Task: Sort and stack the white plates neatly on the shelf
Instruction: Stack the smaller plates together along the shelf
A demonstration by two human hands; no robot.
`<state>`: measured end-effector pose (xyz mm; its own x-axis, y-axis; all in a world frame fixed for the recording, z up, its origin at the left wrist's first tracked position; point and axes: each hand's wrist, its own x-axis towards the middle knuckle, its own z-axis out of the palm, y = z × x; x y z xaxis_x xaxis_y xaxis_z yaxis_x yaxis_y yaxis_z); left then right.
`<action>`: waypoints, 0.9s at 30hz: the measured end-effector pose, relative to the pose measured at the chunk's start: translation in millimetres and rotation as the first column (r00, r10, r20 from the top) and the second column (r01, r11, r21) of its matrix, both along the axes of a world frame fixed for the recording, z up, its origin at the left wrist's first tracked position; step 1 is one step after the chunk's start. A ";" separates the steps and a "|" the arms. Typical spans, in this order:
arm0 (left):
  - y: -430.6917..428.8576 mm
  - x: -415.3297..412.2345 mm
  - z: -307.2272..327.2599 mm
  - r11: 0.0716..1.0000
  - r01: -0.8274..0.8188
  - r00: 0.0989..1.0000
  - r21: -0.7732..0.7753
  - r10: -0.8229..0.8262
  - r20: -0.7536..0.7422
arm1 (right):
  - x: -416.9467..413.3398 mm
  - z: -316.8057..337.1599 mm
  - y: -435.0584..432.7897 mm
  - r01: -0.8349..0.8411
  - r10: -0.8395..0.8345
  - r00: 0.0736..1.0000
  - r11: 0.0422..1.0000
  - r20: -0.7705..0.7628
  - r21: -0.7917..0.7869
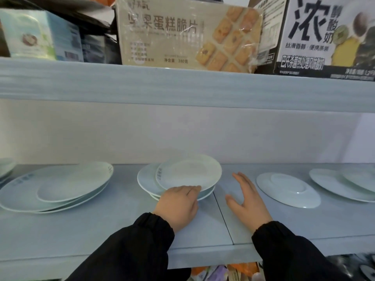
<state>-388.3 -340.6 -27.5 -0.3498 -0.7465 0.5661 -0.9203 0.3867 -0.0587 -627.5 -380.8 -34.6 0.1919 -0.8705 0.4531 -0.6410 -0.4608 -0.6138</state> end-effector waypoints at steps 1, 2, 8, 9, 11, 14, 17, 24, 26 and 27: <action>0.4 -0.2 0.8 1.000 0.003 1.000 0.000 -0.003 -0.011 | -0.6 0.2 -0.2 -0.002 0.002 1.000 1.000 0.001 -0.005; 0.4 -0.4 0.3 1.000 0.004 1.000 -0.005 -0.005 -0.018 | -1.1 0.0 0.2 -0.002 0.002 1.000 1.000 0.001 -0.012; 2.0 -0.7 0.2 1.000 0.006 1.000 0.006 -0.006 -0.023 | -1.5 -0.1 2.1 -0.030 0.030 1.000 1.000 -0.005 0.000; 2.1 -0.7 0.6 1.000 0.002 1.000 0.004 -0.002 -0.017 | -1.7 0.3 1.8 -0.037 0.037 0.999 0.999 -0.007 0.000; 1.2 -0.2 0.1 1.000 0.001 1.000 -0.004 -0.001 -0.018 | -2.1 0.5 1.0 -0.052 0.052 0.999 0.999 -0.008 -0.007; 1.8 -0.3 -0.1 1.000 0.009 1.000 -0.015 -0.010 -0.020 | -5.0 2.8 2.8 -0.061 0.062 0.998 0.998 0.017 -0.022; 3.0 -7.1 3.2 0.999 0.025 0.999 -0.047 -0.026 -0.023 | -22.6 8.2 4.3 -0.086 0.086 0.996 0.995 -0.012 -0.049; -10.7 -88.8 7.8 0.967 0.189 0.981 -0.170 -0.194 -0.011 | -115.4 27.8 -11.9 -0.021 0.020 1.000 0.996 -0.012 -0.089; -21.6 -118.7 4.9 0.969 0.206 0.978 -0.135 -0.208 -0.004 | -146.9 29.2 -18.5 0.007 -0.008 1.000 0.996 -0.011 -0.090; -27.6 -133.8 3.4 0.971 0.210 0.978 -0.111 -0.210 0.006 | -164.0 28.0 -21.9 0.017 -0.018 1.000 0.996 -0.013 -0.088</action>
<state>-522.1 -368.2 -24.1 -0.4890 -0.5896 0.6429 -0.8195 0.5630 -0.1071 -791.5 -402.8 -6.6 0.1838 -0.8306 0.5256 -0.6573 -0.5014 -0.5626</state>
